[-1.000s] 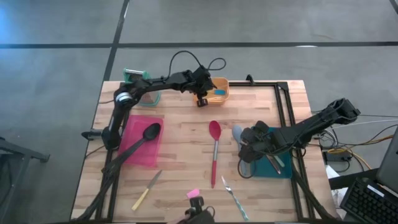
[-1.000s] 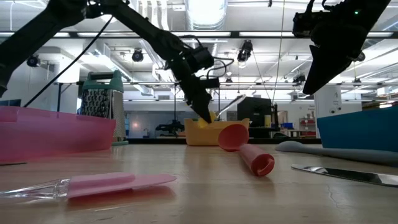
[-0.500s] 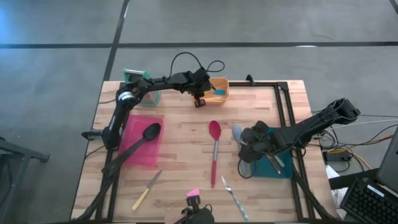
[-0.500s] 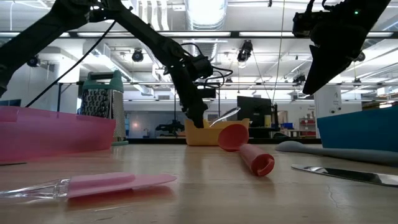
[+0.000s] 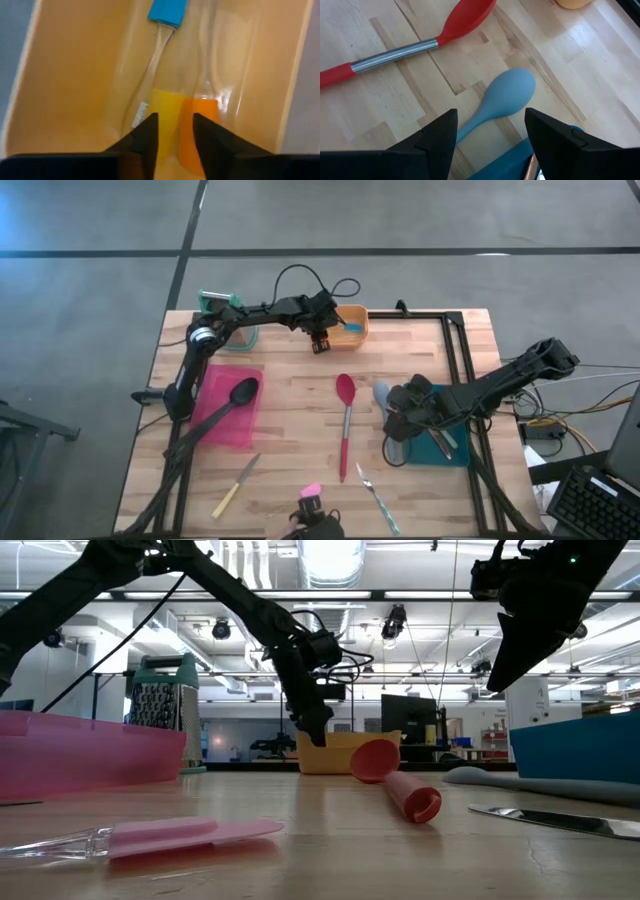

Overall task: Pick & Place Kitchen Items
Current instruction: Put the yellow spatula into the yellow bin, then put the white knife into the blue bin

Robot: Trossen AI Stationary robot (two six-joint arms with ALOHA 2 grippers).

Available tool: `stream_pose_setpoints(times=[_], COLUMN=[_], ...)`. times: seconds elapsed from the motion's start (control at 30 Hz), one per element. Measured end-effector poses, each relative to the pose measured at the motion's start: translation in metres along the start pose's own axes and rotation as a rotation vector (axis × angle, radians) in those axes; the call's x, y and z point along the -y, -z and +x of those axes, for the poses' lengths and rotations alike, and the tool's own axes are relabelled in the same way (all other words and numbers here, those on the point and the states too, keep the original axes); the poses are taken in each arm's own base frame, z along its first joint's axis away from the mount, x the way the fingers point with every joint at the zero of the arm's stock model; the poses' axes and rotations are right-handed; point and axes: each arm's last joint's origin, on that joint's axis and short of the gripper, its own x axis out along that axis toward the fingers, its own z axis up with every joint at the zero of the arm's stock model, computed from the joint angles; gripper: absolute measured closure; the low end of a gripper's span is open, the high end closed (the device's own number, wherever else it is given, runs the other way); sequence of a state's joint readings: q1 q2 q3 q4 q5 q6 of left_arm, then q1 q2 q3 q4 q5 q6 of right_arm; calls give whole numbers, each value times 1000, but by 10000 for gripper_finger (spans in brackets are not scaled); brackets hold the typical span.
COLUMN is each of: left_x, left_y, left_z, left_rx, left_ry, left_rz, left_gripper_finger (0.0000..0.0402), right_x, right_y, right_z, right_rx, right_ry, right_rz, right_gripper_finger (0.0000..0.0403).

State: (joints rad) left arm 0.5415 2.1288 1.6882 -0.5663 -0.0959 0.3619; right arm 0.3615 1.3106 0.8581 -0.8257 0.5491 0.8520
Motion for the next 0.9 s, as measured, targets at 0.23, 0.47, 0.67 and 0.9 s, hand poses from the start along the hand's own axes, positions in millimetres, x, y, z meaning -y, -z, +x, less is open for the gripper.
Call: stream_pose_setpoints(times=[0.23,0.47,0.67,0.9], left_x=[1,-2,-1,10], left_y=[-1,-21,-44,-64], left_z=[-2,-28,-68,-126], left_rx=[-3,-11,-21,-43], left_ry=[2,11,29,61], left_rz=[7,12,-36,-93], left_gripper_finger=[226,222,221,220], right_x=[0,0,0,0], right_y=[0,0,0,0], right_z=[0,0,0,0], right_rx=[-1,-1,1,1], right_ry=[1,1,-1,-1], right_rz=[-2,-8,-6,-1], right_gripper_finger=[169,147,133,122])
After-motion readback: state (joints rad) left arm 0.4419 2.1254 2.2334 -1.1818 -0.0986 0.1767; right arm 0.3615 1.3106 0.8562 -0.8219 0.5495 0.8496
